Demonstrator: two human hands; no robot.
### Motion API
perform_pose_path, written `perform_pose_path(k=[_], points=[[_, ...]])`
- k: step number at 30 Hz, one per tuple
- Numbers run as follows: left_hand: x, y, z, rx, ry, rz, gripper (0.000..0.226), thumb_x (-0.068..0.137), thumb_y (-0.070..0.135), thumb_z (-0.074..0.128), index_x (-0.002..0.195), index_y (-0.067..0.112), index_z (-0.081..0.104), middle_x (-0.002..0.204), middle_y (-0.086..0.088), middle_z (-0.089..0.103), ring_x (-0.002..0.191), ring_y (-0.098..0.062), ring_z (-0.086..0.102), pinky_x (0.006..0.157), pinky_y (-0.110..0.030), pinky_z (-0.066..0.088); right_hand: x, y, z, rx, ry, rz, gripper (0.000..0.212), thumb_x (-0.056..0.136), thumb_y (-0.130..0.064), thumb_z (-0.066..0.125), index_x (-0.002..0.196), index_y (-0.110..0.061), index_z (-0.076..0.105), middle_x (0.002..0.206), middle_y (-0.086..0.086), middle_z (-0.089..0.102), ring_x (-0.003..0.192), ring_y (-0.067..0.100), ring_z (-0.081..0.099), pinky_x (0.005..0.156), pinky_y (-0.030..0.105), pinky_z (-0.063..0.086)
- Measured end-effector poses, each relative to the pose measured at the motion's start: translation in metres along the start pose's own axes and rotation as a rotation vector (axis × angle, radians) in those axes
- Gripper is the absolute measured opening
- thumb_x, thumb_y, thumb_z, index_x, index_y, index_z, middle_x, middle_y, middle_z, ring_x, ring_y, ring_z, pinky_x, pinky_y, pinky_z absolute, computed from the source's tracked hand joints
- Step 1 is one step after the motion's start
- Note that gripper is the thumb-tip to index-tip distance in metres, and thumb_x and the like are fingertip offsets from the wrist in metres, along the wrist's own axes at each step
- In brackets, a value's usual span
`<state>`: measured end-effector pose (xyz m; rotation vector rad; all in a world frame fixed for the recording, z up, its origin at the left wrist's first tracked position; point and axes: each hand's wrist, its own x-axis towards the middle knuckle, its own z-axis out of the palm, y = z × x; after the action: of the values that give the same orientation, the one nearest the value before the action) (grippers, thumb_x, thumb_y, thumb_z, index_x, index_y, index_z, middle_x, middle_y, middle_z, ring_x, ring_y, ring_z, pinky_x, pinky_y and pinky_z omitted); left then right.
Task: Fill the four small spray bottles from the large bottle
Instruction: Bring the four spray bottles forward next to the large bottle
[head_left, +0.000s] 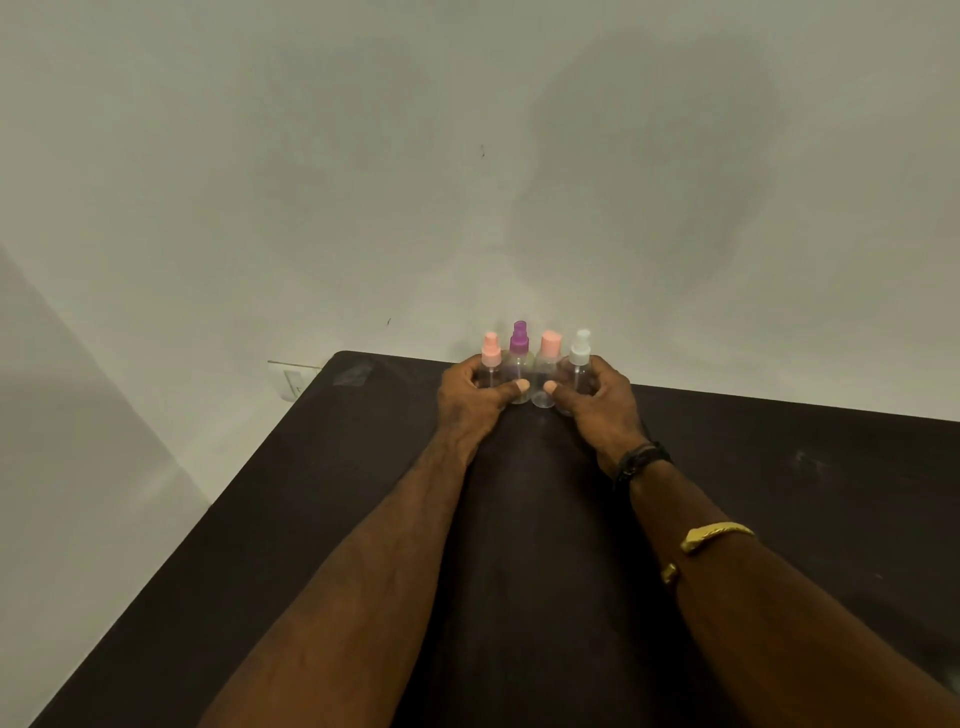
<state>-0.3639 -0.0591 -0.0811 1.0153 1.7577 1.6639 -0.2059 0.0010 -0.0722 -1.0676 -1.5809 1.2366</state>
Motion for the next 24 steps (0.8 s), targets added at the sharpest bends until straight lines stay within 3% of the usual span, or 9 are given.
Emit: perform_pose_path(k=[4, 8, 12, 16, 19, 24], points=[[-0.023, 0.005, 0.000, -0.071, 0.023, -0.012, 0.033, 0.076, 0.001, 0.085, 0.099, 0.020, 0.073, 0.089, 0.005, 0.075, 0.079, -0.006, 0.073, 0.074, -0.025, 0.061, -0.022, -0.001, -0.003, 0.062, -0.007, 0.014, 0.025, 0.085, -0.014, 0.080, 0.104, -0.025, 0.068, 0.106, -0.001, 0.071, 0.104, 0.021, 0.067, 0.091, 0.047, 0.059], [-0.050, 0.009, -0.001, -0.124, 0.072, -0.029, 0.032, 0.073, 0.003, 0.087, 0.100, 0.017, 0.077, 0.093, -0.004, 0.078, 0.091, -0.027, 0.075, 0.078, -0.037, 0.063, -0.051, -0.010, -0.008, 0.142, -0.036, 0.047, 0.027, 0.087, -0.009, 0.077, 0.106, -0.026, 0.068, 0.110, 0.000, 0.072, 0.105, 0.017, 0.068, 0.090, 0.039, 0.060], [-0.084, 0.011, -0.003, -0.129, 0.093, -0.058, 0.037, 0.070, 0.009, 0.090, 0.103, 0.021, 0.077, 0.096, 0.000, 0.078, 0.092, -0.024, 0.075, 0.081, -0.044, 0.063, -0.087, -0.019, -0.019, 0.140, -0.026, 0.025, 0.029, 0.088, -0.009, 0.075, 0.109, -0.027, 0.065, 0.108, -0.003, 0.071, 0.101, 0.012, 0.067, 0.080, 0.027, 0.057], [-0.123, 0.017, -0.006, -0.114, 0.097, -0.082, 0.033, 0.072, 0.008, 0.089, 0.096, 0.025, 0.075, 0.092, 0.004, 0.077, 0.091, -0.024, 0.074, 0.083, -0.044, 0.063, -0.125, -0.024, -0.031, 0.108, -0.009, 0.012, 0.026, 0.086, -0.011, 0.078, 0.103, -0.027, 0.066, 0.104, -0.005, 0.071, 0.098, 0.012, 0.067, 0.078, 0.024, 0.055], [-0.152, 0.023, -0.008, -0.125, 0.105, -0.088, 0.034, 0.068, 0.012, 0.091, 0.099, 0.017, 0.077, 0.094, -0.002, 0.078, 0.091, -0.026, 0.075, 0.082, -0.048, 0.063, -0.154, -0.032, -0.039, 0.077, 0.002, 0.000, 0.024, 0.086, -0.014, 0.078, 0.104, -0.023, 0.066, 0.100, -0.005, 0.069, 0.093, 0.010, 0.065, 0.075, 0.022, 0.053], [-0.186, 0.034, -0.011, -0.103, 0.132, -0.111, 0.038, 0.068, 0.014, 0.092, 0.102, 0.014, 0.077, 0.095, -0.003, 0.077, 0.092, -0.027, 0.074, 0.082, -0.051, 0.062, -0.187, -0.041, -0.050, 0.036, 0.035, -0.032, 0.026, 0.085, -0.017, 0.079, 0.107, -0.019, 0.067, 0.098, -0.004, 0.069, 0.091, 0.012, 0.064, 0.077, 0.027, 0.054]])
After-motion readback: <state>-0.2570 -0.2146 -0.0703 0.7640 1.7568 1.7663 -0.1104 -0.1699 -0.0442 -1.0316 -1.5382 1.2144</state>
